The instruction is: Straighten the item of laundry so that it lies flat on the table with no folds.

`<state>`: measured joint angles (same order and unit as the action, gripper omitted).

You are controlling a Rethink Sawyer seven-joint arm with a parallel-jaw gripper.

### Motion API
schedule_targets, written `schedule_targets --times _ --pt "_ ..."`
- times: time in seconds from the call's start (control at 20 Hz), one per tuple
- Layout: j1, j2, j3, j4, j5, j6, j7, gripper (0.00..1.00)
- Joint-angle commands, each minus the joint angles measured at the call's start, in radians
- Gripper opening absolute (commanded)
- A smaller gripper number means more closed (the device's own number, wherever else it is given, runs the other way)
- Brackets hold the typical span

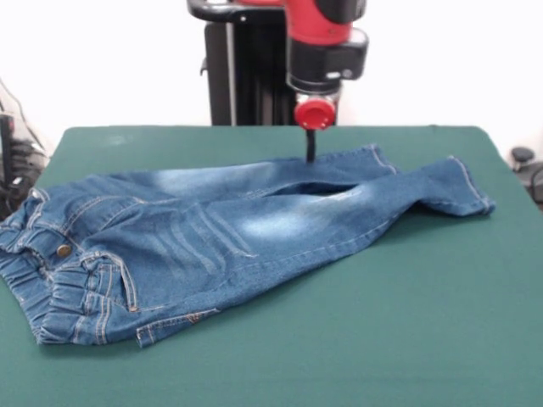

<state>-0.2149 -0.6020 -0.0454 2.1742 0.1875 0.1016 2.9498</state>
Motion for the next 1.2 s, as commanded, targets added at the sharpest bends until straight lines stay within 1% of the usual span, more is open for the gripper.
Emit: schedule_targets --times 0.05,0.25,0.3,0.4,0.6,0.7,0.75,0.85,1.0,1.2 --pt "-0.167 -0.045 0.147 -0.195 -0.107 0.323 -0.254 1.00" --pt "-0.174 -0.033 0.141 -0.235 -0.191 0.343 -0.228 1.00" --pt "-0.151 -0.023 0.113 -0.263 -0.223 0.351 -0.218 1.00" --pt "-0.141 0.002 0.085 -0.303 -0.286 0.348 -0.219 1.00" --pt "-0.154 0.069 0.045 -0.410 -0.484 0.340 -0.298 1.00" --pt "-0.149 0.065 0.030 -0.450 -0.567 0.391 -0.326 1.00" --pt "-0.166 0.059 0.049 -0.458 -0.595 0.409 -0.344 1.00" --pt "-0.201 0.044 0.091 -0.460 -0.635 0.441 -0.369 1.00" --pt "-0.224 0.033 0.124 -0.474 -0.676 0.492 -0.369 1.00" --pt "-0.255 0.004 0.170 -0.477 -0.690 0.555 -0.368 1.00"
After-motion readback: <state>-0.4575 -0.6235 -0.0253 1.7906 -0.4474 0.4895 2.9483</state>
